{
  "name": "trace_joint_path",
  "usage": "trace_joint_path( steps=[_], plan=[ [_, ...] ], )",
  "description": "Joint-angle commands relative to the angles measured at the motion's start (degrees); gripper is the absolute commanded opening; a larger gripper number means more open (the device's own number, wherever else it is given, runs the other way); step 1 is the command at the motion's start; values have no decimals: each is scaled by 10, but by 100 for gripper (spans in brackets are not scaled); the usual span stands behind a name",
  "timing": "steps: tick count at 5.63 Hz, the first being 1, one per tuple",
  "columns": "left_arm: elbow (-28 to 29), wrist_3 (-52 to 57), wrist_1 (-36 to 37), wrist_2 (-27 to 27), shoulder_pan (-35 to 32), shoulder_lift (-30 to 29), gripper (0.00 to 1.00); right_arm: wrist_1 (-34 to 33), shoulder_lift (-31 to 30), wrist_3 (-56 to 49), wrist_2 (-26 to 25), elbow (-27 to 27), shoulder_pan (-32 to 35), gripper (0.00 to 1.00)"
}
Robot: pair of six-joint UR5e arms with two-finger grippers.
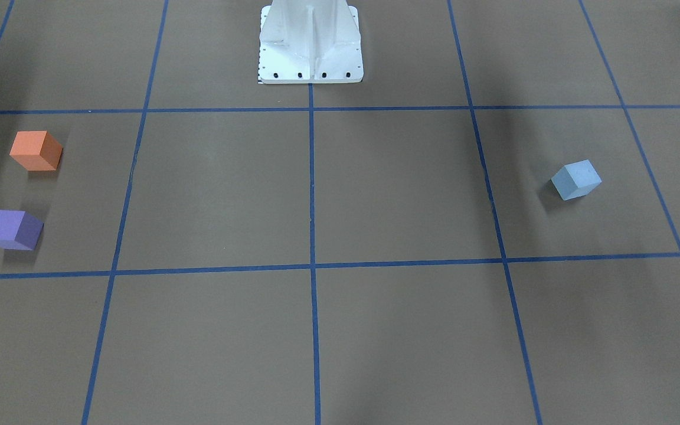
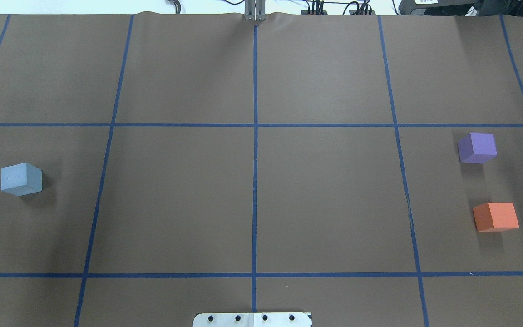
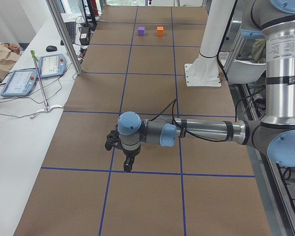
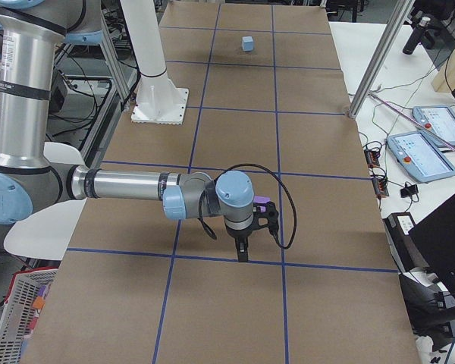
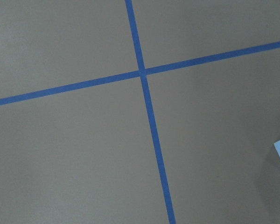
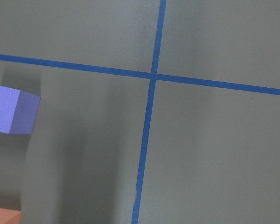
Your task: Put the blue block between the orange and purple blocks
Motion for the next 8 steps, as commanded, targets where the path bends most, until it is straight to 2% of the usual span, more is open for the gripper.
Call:
trace_joint_path(
  steps=[1,5,7,8],
  plan=[
    [-27,0,0,-1,0,0,100,3,-1,0,1,1,0,100],
    [-50,-5,-26,4,-1,-8,100,7,0,0,2,10,0,100],
    [-47,-11,-126,-1,1,-6,100,25,-4,0,3,8,0,100],
    [-33,-8,-129,-3,1,-3,100,28,-5,0,2,7,0,100]
  ],
)
